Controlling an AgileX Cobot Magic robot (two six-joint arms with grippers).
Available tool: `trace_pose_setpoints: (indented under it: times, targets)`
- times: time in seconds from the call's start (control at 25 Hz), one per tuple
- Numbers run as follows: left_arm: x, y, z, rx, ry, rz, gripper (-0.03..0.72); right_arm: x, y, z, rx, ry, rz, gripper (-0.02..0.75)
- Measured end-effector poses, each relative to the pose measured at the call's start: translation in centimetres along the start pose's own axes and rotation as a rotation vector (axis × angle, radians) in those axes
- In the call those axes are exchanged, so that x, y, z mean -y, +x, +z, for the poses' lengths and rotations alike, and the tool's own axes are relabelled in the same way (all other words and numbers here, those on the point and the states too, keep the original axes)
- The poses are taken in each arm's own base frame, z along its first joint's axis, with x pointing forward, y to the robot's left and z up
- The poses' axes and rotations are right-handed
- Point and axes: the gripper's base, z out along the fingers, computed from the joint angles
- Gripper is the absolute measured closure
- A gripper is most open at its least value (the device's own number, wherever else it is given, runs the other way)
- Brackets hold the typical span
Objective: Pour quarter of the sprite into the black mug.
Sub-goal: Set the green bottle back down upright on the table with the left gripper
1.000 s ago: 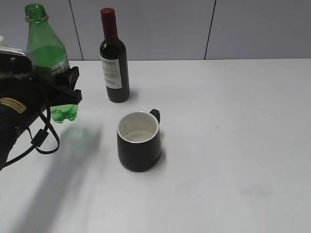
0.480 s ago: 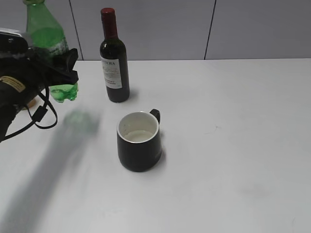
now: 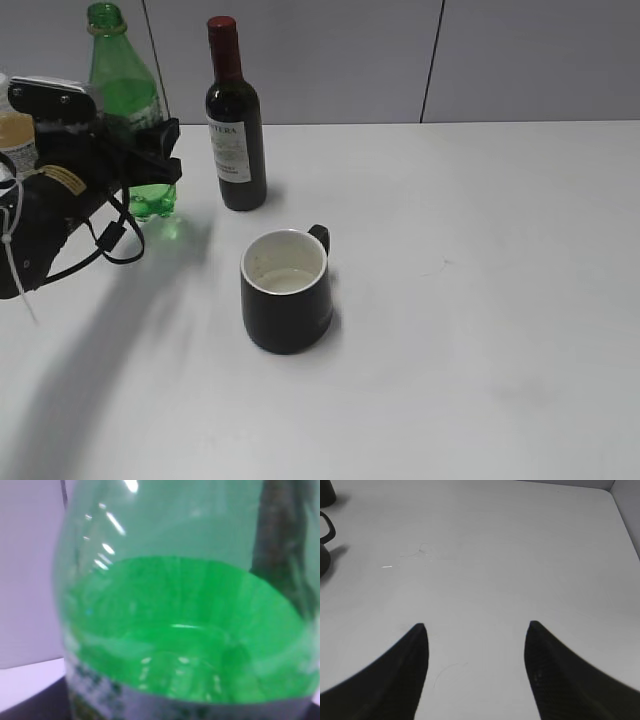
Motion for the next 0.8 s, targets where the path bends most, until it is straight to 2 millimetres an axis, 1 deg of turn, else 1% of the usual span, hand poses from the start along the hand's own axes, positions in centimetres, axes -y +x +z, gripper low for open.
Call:
trace_pose_setpoints:
  times: [0.48, 0.8]
  targets:
    - [-0.8, 2.1, 0.3, -0.067, -0.043, -0.011, 0.222, 0.0, 0.0, 0.0, 0.0, 0.0, 0.0, 0.274]
    - [-1.0, 2.3, 0.3, -0.065, -0.052, -0.051, 0.222, 0.0, 0.0, 0.0, 0.0, 0.0, 0.0, 0.274]
